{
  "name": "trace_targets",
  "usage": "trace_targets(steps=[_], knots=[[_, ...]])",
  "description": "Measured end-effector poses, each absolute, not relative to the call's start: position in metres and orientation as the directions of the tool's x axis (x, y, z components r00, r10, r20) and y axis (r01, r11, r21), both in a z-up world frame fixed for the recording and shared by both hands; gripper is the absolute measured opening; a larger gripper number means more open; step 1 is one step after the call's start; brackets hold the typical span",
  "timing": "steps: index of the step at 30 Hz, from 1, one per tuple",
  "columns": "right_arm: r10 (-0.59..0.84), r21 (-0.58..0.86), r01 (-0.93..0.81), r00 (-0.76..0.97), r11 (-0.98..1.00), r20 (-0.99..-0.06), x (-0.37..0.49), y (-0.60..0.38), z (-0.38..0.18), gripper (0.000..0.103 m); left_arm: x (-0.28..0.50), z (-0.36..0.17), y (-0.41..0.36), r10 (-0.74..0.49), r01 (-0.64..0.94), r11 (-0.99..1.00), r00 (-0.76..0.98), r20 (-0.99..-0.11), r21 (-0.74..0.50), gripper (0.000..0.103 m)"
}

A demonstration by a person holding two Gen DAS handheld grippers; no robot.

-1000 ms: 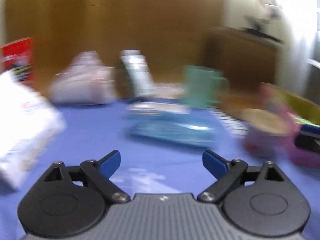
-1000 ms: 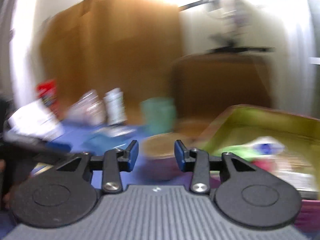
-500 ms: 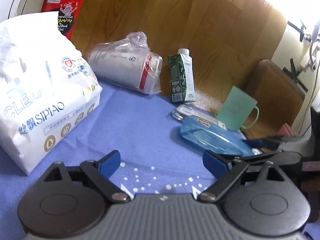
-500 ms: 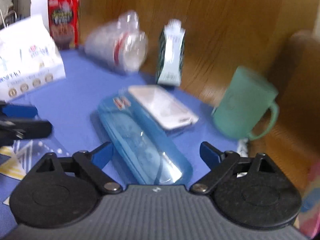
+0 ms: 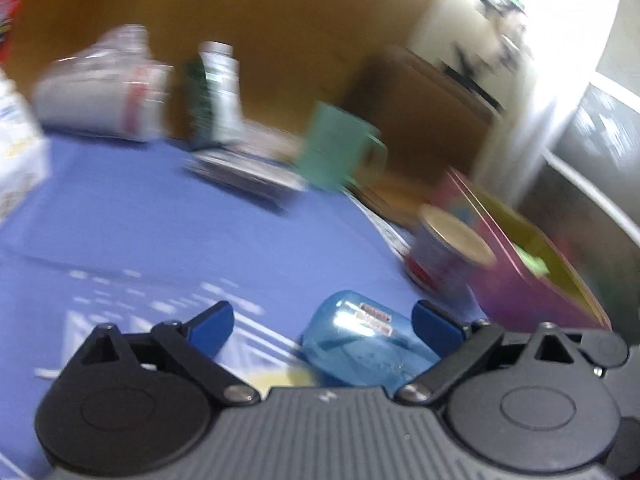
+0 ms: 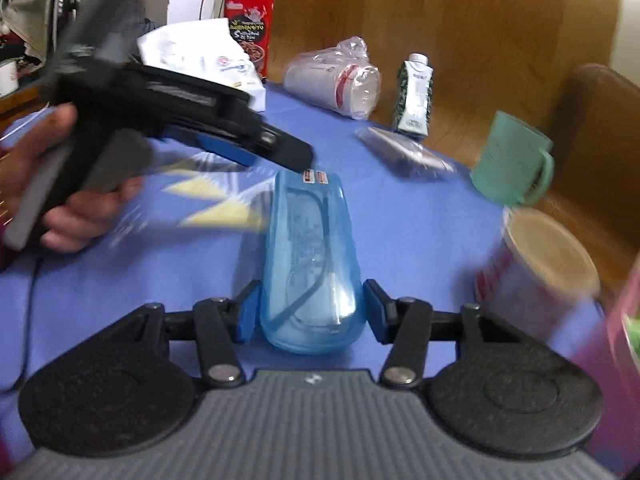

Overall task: Organize soft objects
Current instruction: 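Grasp the blue plastic pencil case with the left gripper, then carry the blue pencil case with the left gripper into the tin and release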

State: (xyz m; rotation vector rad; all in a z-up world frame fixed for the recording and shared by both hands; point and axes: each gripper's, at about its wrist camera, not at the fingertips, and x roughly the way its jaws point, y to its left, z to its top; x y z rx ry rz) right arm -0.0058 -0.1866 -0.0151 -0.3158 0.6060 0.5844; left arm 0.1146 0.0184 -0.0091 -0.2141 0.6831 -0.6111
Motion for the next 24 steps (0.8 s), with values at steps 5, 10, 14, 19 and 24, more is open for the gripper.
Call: trace_targets(steps=[5,10,14,19,24], knots=[[0.385,-0.034,-0.500,0.706,0.865,-0.594,-0.034,-0.223,-0.025,0.068,0.089,-0.011,-0.018,-0.657,0.551,0.747,0.525,-0.542,-0.371,0.096],[0.387,0.011,-0.455,0.746,0.891,-0.541,-0.052,-0.235,-0.032,0.049,0.067,-0.012,-0.031,-0.634,0.527,0.767,0.541,-0.552,-0.366,0.095],[0.379,0.035,-0.420,0.776,0.907,-0.505,-0.059,-0.245,-0.035,0.044,0.062,-0.001,-0.037,-0.629,0.515,0.773,0.544,-0.555,-0.371,0.089],[0.342,0.046,-0.355,0.848,0.934,-0.404,-0.074,-0.280,-0.009,0.043,0.068,0.046,-0.082,-0.667,0.607,0.734,0.561,-0.490,-0.305,0.089],[0.199,0.019,-0.203,0.928,0.979,-0.314,-0.079,-0.331,0.022,0.043,0.088,0.082,-0.170,-0.729,0.708,0.659,0.518,-0.448,-0.253,0.089]])
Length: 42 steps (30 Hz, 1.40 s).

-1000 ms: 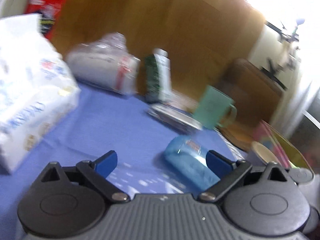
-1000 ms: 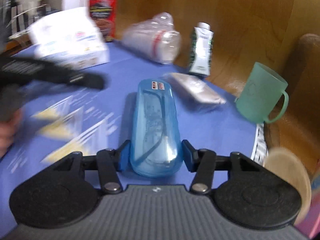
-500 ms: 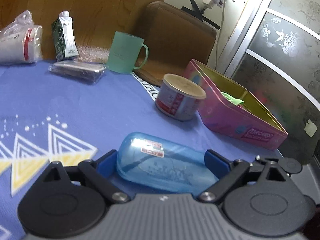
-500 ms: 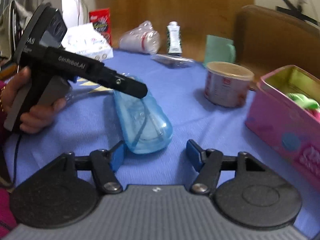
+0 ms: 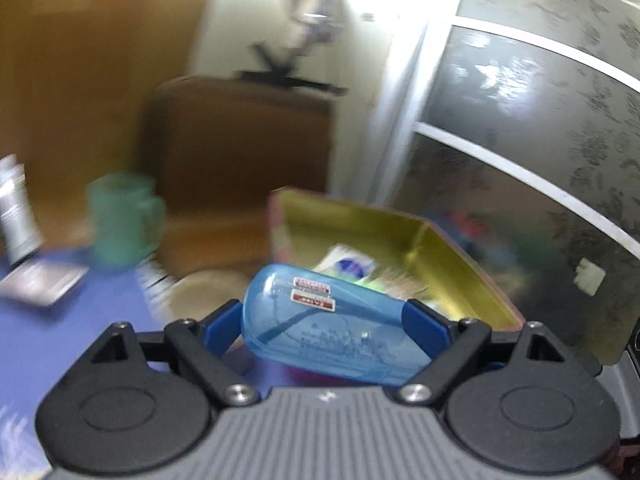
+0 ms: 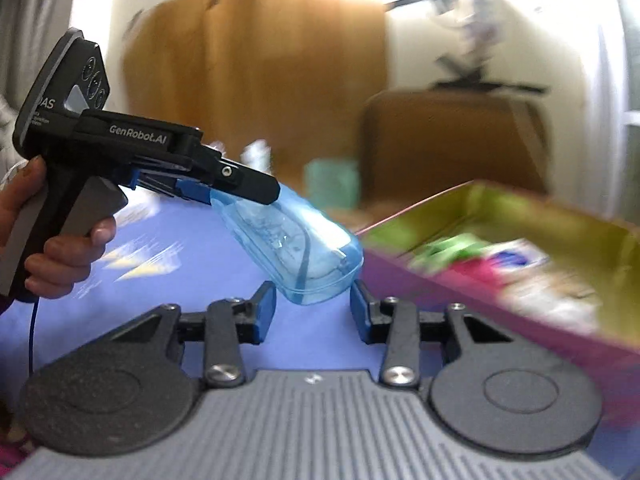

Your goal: Organize soft objects

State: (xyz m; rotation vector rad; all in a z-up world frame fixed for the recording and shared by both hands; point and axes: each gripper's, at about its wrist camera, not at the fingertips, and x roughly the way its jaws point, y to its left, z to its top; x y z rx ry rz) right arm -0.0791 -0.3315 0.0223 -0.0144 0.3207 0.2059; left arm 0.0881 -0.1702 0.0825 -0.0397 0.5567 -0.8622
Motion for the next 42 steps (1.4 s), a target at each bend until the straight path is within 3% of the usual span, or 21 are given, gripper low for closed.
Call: trace_targets(steps=[3,10,14,22,28,36,40,42], knots=[[0.074,0.021,-0.071,0.945,0.997,-0.319,-0.071,-0.370,0.031,0.043,0.104,0.081,-0.228,-0.744,0.741,0.628,0.481,-0.465,-0.238,0.090],[-0.136,0.056,0.184,0.872,0.981,-0.471,-0.014,-0.440,0.024,0.043,0.141,0.053,-0.322,-0.696,0.723,0.653,0.455,-0.556,-0.225,0.091],[-0.232,0.019,0.272,0.855,0.962,-0.464,-0.003,-0.449,0.017,0.044,0.142,0.050,-0.335,-0.660,0.699,0.690,0.498,-0.563,-0.190,0.091],[-0.194,0.117,0.255,0.906,0.960,-0.377,-0.030,-0.442,0.020,0.044,0.119,0.069,-0.269,-0.698,0.698,0.680,0.521,-0.492,-0.226,0.093],[-0.099,0.167,0.156,0.947,0.974,-0.307,-0.041,-0.404,0.032,0.044,0.105,0.064,-0.171,-0.665,0.645,0.729,0.586,-0.464,-0.231,0.095],[0.176,0.156,-0.130,0.927,0.979,-0.330,-0.022,-0.316,0.040,0.044,0.129,0.012,-0.030,-0.334,0.321,0.938,0.726,-0.601,-0.133,0.095],[0.294,0.123,-0.267,0.867,0.956,-0.402,0.010,-0.257,0.034,0.045,0.144,-0.006,0.019,-0.122,0.142,0.990,0.787,-0.605,-0.015,0.095],[0.345,0.116,-0.328,0.832,0.938,-0.434,0.034,-0.230,0.032,0.045,0.152,-0.010,0.039,-0.078,0.064,0.997,0.785,-0.614,-0.045,0.093]])
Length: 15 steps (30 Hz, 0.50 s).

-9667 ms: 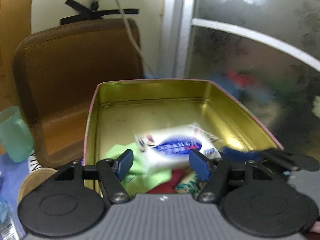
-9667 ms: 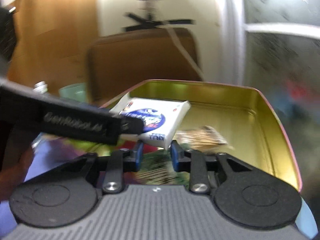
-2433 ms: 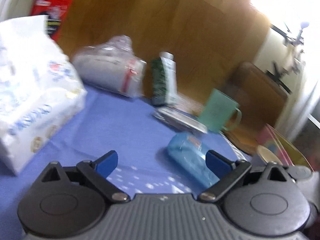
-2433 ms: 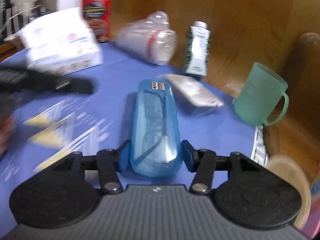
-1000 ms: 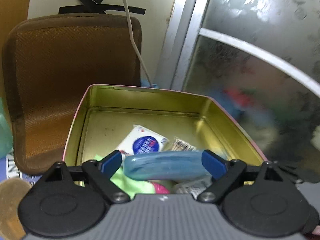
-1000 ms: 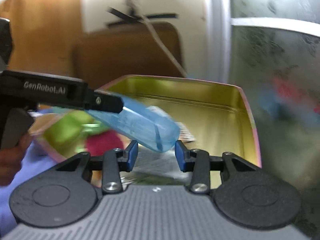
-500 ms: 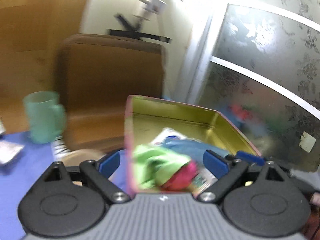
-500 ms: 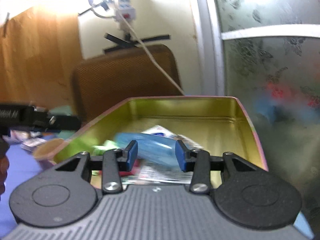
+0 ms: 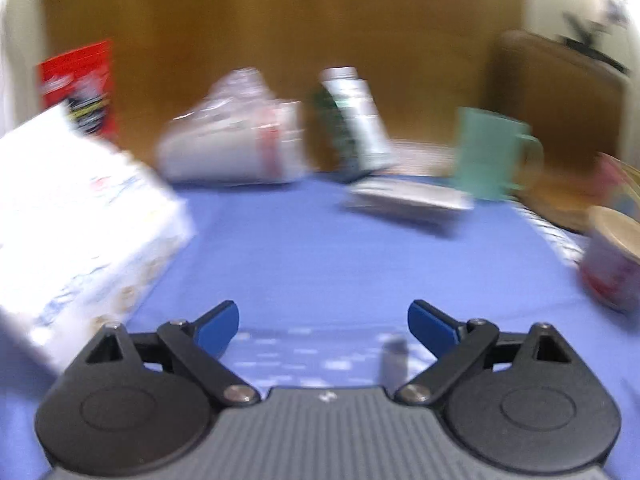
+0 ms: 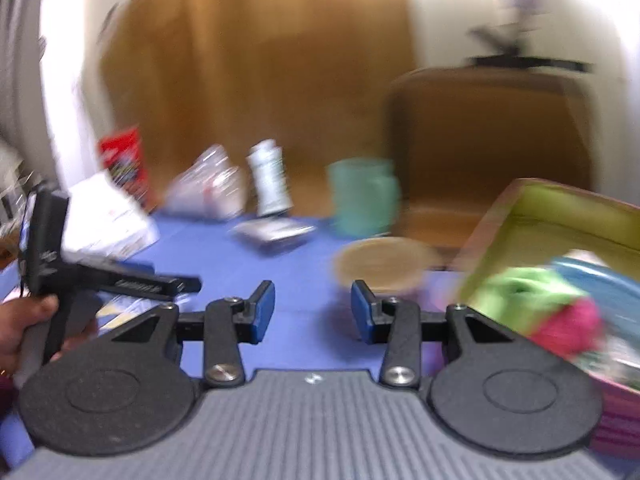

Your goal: Organize soft objects

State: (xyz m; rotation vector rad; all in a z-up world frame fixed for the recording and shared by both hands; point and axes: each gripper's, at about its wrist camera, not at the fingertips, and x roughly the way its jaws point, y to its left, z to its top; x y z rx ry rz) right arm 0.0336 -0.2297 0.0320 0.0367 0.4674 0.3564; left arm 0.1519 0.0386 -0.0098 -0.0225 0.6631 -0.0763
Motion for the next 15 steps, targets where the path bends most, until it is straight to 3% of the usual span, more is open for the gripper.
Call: trace_targets(steps=[3,8,15], knots=[[0.376,0.165,-0.339,0.794,0.926,-0.478,0.091,-0.196,0.032,0.062,0.155,-0.009,0.065,-0.150,0.045,0.981,0.793,-0.590,-0.189,0.094],[0.341,0.211,-0.268,0.747,0.940,-0.571,0.206,-0.159,0.038,0.086,0.153,-0.009,0.074,-0.206,0.076,0.967,0.792,-0.575,-0.242,0.097],[0.251,0.236,-0.114,0.661,0.965,-0.707,0.297,-0.143,0.014,0.088,0.155,-0.011,0.076,-0.215,0.090,0.967,0.783,-0.584,-0.237,0.098]])
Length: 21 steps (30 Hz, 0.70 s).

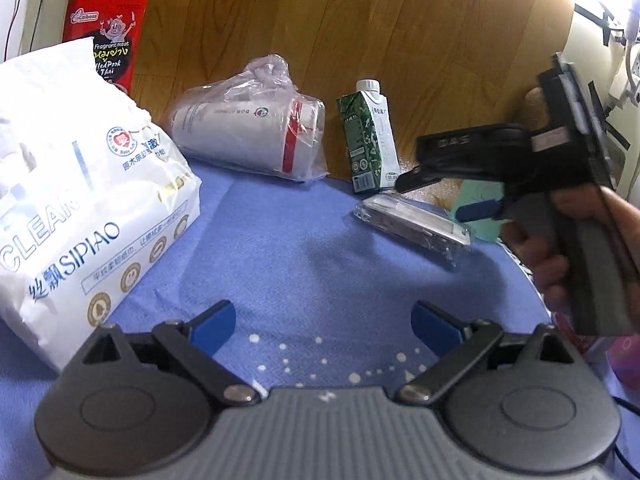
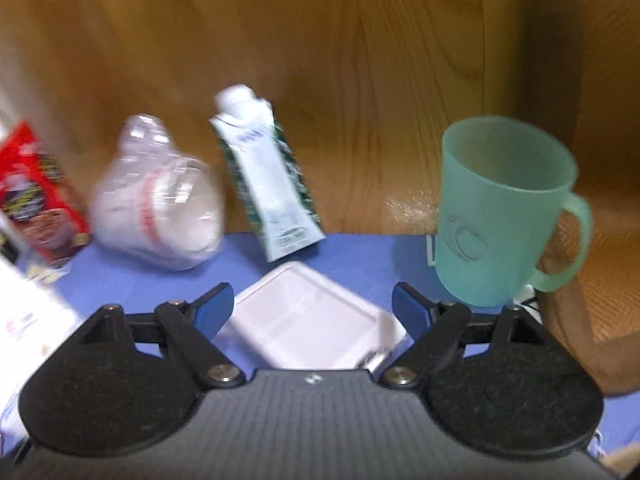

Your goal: Organize soft objects

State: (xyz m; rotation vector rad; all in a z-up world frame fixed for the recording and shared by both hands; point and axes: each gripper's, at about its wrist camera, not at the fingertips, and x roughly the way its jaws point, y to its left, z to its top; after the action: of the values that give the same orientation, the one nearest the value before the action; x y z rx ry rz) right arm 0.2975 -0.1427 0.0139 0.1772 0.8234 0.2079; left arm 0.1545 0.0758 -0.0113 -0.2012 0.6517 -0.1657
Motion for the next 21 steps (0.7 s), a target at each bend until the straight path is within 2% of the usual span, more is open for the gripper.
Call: trace_targets(steps=[7,10,14,21], knots=[[0.266,0.211,-0.163,0.656,0.964,-0.706,0.279,-0.129,-0.004,0.087,0.156,-0.012,0.072,-0.198,0.087,0.974,0.780,-0.594,-0.210,0.098],[0.284,0.200,-0.201,0.666,0.959,-0.690,0.265,-0.126,-0.002,0.075,0.157,-0.012,0.072,-0.194,0.082,0.974,0.780,-0.595,-0.210,0.098],[0.305,0.213,-0.219,0.679,0.952,-0.668,0.248,-0.128,-0.003,0.069,0.157,-0.012,0.071,-0.191,0.080,0.975,0.780,-0.595,-0.208,0.098],[0.331,0.221,-0.246,0.702,0.944,-0.631,0.232,-0.127,-0.007,0.068,0.157,-0.011,0.071,-0.192,0.079,0.974,0.780,-0.595,-0.211,0.099]])
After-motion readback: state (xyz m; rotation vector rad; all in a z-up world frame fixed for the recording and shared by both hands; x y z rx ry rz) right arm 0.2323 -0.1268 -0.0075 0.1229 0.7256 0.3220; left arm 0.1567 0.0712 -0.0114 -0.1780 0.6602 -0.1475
